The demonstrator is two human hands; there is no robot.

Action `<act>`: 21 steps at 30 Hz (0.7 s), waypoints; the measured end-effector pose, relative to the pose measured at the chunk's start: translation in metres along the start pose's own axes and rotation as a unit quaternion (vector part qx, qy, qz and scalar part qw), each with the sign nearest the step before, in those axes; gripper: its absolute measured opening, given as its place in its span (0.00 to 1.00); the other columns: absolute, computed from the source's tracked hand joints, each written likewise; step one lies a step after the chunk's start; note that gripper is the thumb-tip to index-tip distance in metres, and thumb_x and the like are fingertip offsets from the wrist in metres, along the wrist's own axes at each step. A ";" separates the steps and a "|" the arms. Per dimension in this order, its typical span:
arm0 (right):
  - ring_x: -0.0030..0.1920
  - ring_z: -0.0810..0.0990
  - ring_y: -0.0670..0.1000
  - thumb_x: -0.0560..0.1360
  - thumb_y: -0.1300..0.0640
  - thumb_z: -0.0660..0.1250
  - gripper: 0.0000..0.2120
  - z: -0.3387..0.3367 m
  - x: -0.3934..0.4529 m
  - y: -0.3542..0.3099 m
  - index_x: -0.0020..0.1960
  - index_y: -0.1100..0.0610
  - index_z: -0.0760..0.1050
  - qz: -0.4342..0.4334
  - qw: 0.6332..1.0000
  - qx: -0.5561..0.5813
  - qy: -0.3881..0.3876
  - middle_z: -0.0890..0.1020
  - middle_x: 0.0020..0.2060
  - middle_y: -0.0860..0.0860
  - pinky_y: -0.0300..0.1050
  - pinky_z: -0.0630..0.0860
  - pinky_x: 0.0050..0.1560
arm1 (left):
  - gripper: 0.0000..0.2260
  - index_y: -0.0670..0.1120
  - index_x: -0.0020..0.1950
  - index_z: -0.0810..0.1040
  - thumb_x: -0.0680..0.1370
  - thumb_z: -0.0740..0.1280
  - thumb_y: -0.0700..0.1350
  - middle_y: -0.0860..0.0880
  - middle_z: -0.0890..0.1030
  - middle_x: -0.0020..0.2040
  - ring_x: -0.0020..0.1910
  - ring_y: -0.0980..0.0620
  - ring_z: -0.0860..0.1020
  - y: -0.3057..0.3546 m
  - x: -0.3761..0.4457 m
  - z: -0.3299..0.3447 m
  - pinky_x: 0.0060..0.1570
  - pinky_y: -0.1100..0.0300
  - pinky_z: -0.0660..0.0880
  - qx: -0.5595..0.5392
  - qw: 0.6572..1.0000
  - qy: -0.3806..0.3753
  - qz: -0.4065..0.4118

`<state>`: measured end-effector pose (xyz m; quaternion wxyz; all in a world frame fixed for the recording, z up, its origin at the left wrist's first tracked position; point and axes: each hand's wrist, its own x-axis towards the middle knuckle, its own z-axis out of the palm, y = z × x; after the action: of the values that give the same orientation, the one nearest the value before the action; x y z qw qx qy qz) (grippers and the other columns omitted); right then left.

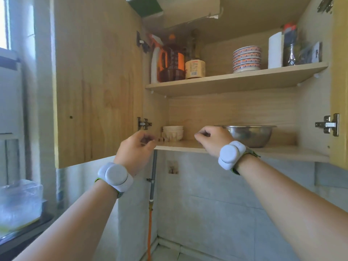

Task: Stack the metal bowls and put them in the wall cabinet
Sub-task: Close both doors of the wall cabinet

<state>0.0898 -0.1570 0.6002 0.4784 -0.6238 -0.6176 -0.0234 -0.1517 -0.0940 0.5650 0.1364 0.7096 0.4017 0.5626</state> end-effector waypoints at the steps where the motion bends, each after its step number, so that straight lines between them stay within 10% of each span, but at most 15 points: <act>1: 0.40 0.80 0.51 0.76 0.48 0.66 0.09 0.005 0.000 -0.009 0.42 0.50 0.81 -0.012 1.000 0.000 -0.002 0.81 0.34 0.45 0.42 0.71 0.38 | 0.03 0.61 0.46 0.80 0.79 0.68 0.54 0.60 0.83 0.46 0.44 0.60 0.80 0.000 -0.002 -0.011 0.38 0.60 0.74 0.008 1.000 0.010 0.000; 21: 0.37 0.78 0.41 0.79 0.49 0.66 0.08 0.109 0.036 -0.169 0.46 0.50 0.82 -0.220 0.975 0.034 0.002 0.81 0.35 0.41 0.36 0.67 0.35 | 0.04 0.54 0.54 0.78 0.80 0.67 0.48 0.58 0.78 0.48 0.47 0.52 0.75 -0.053 0.014 -0.170 0.49 0.57 0.70 0.082 0.952 0.272 0.111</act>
<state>-0.0976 -0.0991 0.6595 0.4838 -0.4559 -0.7393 -0.1077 -0.3279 -0.0939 0.5963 -0.1001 0.5783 0.3866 0.7114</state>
